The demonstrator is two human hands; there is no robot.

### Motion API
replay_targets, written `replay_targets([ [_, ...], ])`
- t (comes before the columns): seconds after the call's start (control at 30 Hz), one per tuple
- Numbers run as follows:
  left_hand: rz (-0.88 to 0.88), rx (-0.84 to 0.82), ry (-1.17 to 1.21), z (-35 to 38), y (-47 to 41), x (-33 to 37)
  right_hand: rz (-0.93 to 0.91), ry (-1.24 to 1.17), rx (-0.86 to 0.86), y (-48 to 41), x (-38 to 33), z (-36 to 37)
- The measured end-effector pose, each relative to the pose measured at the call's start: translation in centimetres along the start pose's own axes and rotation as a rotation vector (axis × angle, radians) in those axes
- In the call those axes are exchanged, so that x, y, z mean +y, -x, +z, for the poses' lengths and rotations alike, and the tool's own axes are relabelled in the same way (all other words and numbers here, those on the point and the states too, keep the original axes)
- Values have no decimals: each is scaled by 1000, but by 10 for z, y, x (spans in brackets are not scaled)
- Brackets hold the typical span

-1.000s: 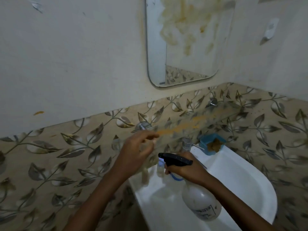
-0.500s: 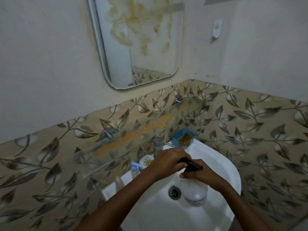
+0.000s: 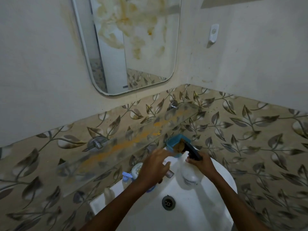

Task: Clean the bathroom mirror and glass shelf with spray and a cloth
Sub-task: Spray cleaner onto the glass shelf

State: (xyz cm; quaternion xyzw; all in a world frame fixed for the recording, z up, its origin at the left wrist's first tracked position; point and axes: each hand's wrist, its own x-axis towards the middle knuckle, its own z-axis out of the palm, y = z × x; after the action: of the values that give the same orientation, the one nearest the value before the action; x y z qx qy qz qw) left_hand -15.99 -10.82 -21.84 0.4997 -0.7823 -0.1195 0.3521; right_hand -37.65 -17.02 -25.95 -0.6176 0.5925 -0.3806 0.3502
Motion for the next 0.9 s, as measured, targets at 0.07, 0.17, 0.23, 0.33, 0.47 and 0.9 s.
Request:
replay_targets([
  [0.07, -75, -32, 8, -8, 14, -13, -13, -48, -15, -15, -7, 10],
  [0.17, -132, -46, 43, -21, 31, -25, -33, -107, -12, -32, -18, 33],
  [0.23, -155, -38, 46, -27, 34, -29, -39, -117, -1, -40, -28, 49],
  [0.33, -184, -24, 43, -32, 35, -33, -82, -112, -17, -51, -39, 71],
  [0.47, -191, -24, 52, -32, 35, -34, -81, -126, -20, -60, -46, 88],
  [0.9, -162, -47, 30, -18, 29, -35, 144, -60, 30, -75, -18, 76],
])
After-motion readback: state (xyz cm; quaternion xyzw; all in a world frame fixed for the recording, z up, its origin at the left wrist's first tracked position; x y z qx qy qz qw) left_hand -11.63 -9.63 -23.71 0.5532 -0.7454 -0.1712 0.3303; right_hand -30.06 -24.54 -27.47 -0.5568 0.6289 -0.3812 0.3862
